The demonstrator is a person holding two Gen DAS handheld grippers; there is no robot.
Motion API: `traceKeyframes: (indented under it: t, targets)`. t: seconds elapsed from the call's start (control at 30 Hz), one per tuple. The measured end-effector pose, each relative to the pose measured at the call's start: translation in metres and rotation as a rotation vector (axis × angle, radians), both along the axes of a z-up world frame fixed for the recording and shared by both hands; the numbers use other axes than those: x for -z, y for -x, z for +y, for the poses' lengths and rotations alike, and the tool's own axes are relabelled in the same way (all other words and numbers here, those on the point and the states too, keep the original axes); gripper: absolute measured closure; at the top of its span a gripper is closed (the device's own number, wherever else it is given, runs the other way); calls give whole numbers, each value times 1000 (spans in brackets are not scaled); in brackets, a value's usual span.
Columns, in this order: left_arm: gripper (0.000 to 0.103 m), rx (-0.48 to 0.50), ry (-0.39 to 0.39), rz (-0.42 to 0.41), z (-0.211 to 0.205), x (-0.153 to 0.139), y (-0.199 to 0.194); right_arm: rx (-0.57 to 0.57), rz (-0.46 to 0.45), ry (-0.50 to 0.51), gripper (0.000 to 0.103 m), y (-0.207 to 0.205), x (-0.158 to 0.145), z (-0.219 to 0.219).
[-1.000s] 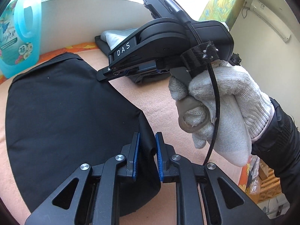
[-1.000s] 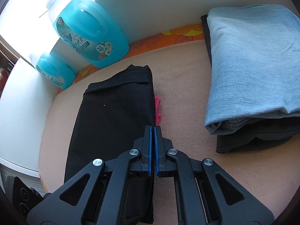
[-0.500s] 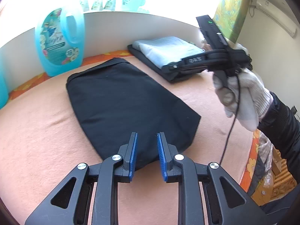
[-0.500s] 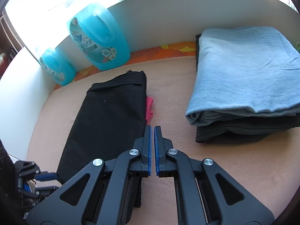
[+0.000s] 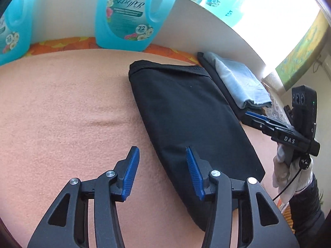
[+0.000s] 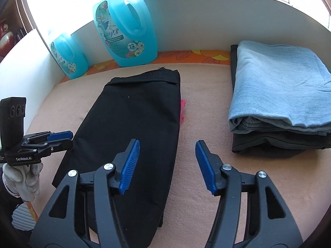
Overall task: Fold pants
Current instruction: 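Move both open tools to the end of the folded trousers bundle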
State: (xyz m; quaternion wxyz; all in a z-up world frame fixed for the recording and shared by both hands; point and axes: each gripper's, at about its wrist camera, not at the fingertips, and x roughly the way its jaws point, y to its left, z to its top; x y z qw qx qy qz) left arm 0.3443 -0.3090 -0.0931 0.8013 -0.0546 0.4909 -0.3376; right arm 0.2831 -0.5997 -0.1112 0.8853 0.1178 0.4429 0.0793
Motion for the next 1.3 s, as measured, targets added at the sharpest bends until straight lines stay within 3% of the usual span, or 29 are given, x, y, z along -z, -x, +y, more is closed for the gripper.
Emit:
traceKeyframes:
  t: [0.17, 0.43, 0.97, 1.3]
  targets:
    - [57, 22, -20, 5, -14, 13, -6, -3, 50, -62, 44, -12, 16, -8]
    - [57, 56, -49, -52, -28, 19, -1, -26, 86, -151, 44, -31, 37, -14]
    - [57, 77, 43, -3, -35, 23, -20, -134, 36, -252, 45, -48, 48, -9]
    - [57, 88, 55, -7, -43, 23, -21, -127, 31, -333, 61, -44, 56, -18]
